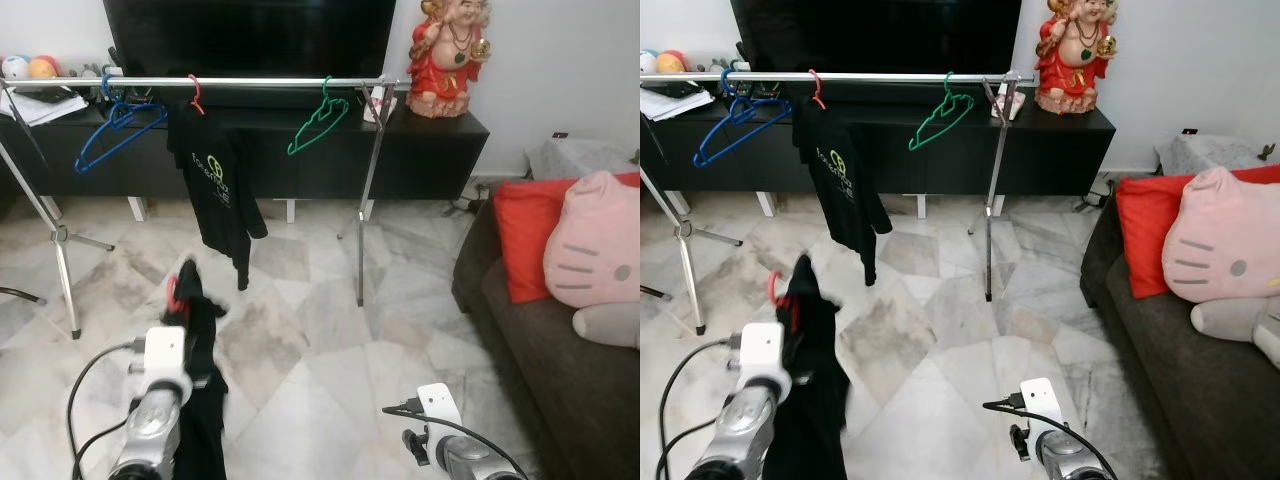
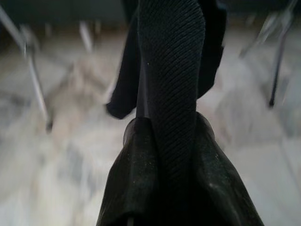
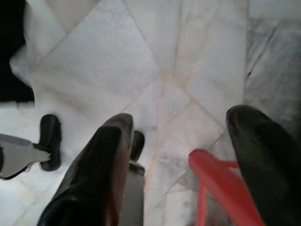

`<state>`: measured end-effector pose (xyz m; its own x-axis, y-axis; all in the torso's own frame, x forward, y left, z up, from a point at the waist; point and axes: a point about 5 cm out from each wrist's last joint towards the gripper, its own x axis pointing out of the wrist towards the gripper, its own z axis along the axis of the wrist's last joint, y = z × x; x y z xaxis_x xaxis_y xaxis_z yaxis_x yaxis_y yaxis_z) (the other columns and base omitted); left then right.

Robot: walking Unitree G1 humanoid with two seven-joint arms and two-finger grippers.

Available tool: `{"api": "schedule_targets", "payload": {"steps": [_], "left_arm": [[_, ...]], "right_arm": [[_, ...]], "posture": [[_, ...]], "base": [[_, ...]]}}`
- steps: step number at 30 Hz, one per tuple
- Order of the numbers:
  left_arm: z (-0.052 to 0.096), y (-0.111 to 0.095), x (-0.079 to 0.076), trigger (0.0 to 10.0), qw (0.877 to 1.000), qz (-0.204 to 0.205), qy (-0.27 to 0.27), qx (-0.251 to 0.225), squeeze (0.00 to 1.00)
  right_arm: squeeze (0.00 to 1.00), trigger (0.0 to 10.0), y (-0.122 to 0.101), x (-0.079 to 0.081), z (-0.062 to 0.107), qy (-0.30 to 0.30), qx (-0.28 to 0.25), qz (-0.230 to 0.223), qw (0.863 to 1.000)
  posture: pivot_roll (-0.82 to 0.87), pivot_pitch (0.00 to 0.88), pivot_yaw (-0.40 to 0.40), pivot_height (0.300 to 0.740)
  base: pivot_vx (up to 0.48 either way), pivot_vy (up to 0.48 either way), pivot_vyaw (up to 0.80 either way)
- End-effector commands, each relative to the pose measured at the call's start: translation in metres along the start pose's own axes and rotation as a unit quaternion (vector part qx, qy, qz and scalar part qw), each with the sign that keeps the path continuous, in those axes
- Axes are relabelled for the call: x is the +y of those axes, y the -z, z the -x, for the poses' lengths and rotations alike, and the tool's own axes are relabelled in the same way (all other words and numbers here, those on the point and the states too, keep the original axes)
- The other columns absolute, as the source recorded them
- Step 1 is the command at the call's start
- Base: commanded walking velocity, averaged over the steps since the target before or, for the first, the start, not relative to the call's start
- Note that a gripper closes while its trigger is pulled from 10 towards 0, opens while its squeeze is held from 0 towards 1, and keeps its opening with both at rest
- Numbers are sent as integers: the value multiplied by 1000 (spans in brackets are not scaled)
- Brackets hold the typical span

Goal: Hang hanger

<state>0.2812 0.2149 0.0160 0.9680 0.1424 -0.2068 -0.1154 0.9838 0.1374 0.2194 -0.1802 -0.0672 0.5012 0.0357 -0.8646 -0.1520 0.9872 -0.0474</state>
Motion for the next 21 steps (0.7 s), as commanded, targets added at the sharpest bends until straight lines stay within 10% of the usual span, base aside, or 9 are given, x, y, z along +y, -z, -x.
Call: {"api": "schedule_targets", "payload": {"steps": [1,21], "left_arm": [[-2,-10,-5,10000,1000,-3,7,-30,0],[-2,-22,-15,10000,998,17,8,-58,0]], "right_arm": [[0,10000,-3,-4,0,4,-2,2,1000],[0,10000,-4,-4,1,4,-4,2,1000]], "posture": [[-39,0,-65,740],[-37,0,-64,740]], "base": [[0,0,0],[0,0,0]]}}
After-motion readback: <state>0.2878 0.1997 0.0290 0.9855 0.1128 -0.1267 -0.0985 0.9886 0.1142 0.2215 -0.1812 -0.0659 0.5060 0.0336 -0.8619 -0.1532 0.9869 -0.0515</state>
